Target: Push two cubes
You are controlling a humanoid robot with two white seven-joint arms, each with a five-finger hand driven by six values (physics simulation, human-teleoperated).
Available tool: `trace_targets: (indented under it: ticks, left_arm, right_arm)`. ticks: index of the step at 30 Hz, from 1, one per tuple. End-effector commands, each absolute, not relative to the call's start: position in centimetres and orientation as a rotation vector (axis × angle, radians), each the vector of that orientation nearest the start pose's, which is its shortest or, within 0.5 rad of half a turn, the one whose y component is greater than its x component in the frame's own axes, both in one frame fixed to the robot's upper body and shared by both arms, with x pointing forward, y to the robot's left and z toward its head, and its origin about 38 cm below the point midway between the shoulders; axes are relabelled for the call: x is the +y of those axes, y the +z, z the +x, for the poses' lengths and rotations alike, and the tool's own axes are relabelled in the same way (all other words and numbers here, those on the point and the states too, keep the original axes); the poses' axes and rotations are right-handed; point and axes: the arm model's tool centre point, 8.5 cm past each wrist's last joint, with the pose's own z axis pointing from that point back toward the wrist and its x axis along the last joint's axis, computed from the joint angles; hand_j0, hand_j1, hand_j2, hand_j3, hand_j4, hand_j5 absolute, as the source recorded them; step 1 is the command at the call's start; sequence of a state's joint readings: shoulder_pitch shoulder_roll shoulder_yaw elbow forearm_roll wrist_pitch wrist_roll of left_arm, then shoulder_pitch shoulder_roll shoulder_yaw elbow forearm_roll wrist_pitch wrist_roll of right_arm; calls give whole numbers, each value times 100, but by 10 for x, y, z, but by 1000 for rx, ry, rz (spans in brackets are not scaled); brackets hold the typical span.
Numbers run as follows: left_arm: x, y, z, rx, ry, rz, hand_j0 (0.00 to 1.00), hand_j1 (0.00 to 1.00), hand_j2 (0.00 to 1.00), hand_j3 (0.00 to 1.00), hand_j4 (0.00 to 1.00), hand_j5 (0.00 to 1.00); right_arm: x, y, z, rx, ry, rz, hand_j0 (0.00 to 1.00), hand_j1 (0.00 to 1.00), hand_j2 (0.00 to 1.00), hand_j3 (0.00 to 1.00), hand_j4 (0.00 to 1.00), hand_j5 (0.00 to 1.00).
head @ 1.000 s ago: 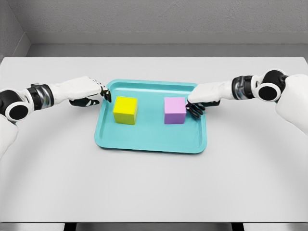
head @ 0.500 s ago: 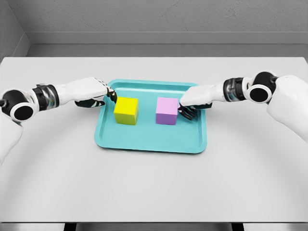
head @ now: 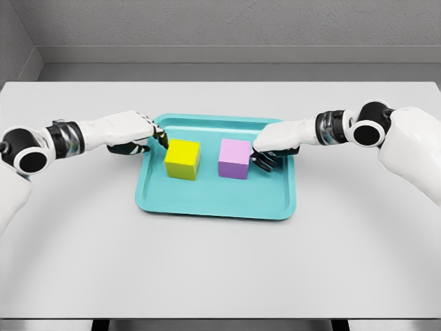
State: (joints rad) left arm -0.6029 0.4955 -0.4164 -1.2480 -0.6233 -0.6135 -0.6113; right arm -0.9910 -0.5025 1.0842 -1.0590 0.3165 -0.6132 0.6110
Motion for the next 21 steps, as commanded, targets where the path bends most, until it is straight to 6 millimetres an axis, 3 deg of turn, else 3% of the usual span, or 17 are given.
trace_targets:
  ticks: [1, 7, 12, 21]
  left_arm:
    - [262, 168, 471, -1391, -1986, 390, 58, 58, 58, 58, 58, 58]
    - [268, 170, 469, -1386, -1988, 392, 58, 58, 58, 58, 58, 58]
    - [268, 182, 461, -1428, -1998, 392, 58, 58, 58, 58, 58, 58]
    - [258, 168, 457, -1390, -2048, 347, 59, 59, 59, 59, 59, 59]
  right_arm:
    - [-185, 164, 492, -1214, 2291, -94, 12, 12, 12, 12, 12, 12]
    - [-181, 164, 492, -1220, 2294, -88, 12, 12, 12, 12, 12, 12]
    - [-187, 164, 492, -1210, 2289, -96, 12, 12, 12, 12, 12, 12]
    - [-207, 186, 503, -1201, 2279, -174, 13, 13, 13, 13, 13, 13]
